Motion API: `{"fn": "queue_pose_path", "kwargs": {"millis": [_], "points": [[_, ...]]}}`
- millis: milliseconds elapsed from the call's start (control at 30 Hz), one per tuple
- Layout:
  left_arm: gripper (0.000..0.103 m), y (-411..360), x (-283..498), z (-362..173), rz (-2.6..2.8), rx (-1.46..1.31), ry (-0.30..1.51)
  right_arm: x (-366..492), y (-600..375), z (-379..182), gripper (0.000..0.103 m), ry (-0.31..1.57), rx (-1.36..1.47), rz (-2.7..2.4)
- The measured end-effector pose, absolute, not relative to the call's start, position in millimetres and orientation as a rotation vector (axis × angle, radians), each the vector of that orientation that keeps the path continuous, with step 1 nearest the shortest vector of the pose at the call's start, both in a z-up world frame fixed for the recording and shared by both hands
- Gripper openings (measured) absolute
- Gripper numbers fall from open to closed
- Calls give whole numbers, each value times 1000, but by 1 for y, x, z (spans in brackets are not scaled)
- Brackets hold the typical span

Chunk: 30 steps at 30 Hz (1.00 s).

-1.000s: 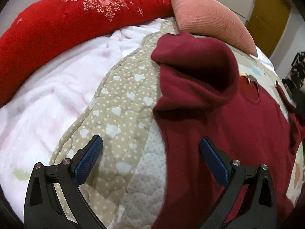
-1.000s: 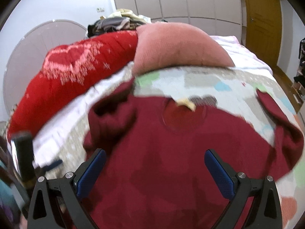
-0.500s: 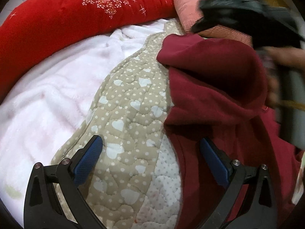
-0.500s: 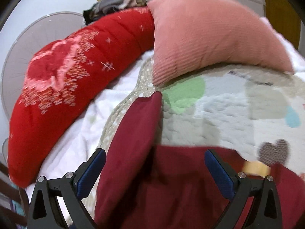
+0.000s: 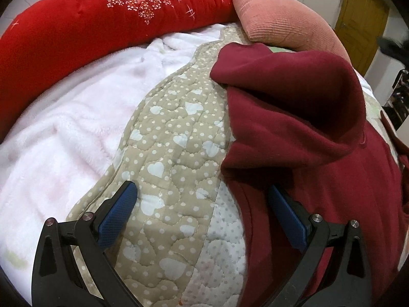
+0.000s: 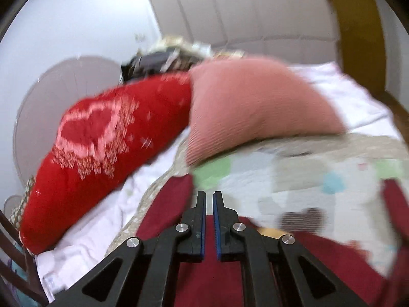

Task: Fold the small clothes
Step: 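Grasp a sweatshirt sleeve with the right tool and fold it across the body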

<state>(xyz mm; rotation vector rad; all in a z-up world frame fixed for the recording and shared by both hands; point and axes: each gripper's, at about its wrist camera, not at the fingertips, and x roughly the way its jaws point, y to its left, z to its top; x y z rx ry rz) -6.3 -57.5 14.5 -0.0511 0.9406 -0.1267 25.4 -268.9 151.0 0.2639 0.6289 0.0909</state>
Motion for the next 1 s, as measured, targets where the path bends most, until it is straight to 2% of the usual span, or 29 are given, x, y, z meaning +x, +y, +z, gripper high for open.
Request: {"fn": "queue_pose_path", "kwargs": {"millis": [100, 133, 167, 200, 233, 267, 500, 533, 567, 600, 633, 767, 900, 1000], "points": [[102, -58, -6, 15, -120, -40, 943, 25, -285, 142, 9, 752, 244, 34], [102, -58, -7, 15, -123, -45, 942, 31, -284, 137, 19, 788, 255, 25], [102, -57, -7, 15, -126, -50, 940, 38, -280, 129, 40, 822, 293, 40], [102, -58, -6, 14, -125, -47, 941, 45, -274, 124, 54, 826, 334, 79], [102, -58, -6, 14, -123, -45, 943, 51, -266, 118, 77, 820, 374, 122], [102, -58, -6, 14, -122, -43, 943, 58, -258, 113, 80, 816, 399, 145], [102, -56, -7, 13, -129, -53, 934, 147, -189, 61, 80, 955, 324, 203], [102, -56, -7, 13, -130, -51, 934, 157, -183, 53, 70, 965, 319, 212], [102, -57, -7, 13, -130, -52, 933, 166, -177, 47, 37, 967, 305, 222], [102, -57, -7, 13, -132, -54, 933, 171, -174, 43, 19, 972, 283, 217], [102, -57, -7, 13, -129, -53, 935, 173, -174, 41, 7, 972, 273, 204], [102, -57, -7, 13, -130, -54, 936, 129, -192, 82, 6, 807, 335, 193], [102, -58, -6, 13, -129, -52, 936, 33, -253, 137, 7, 608, 349, 143], [102, -60, -6, 12, -121, -42, 938, -39, -302, 143, 7, 568, 299, 4]]}}
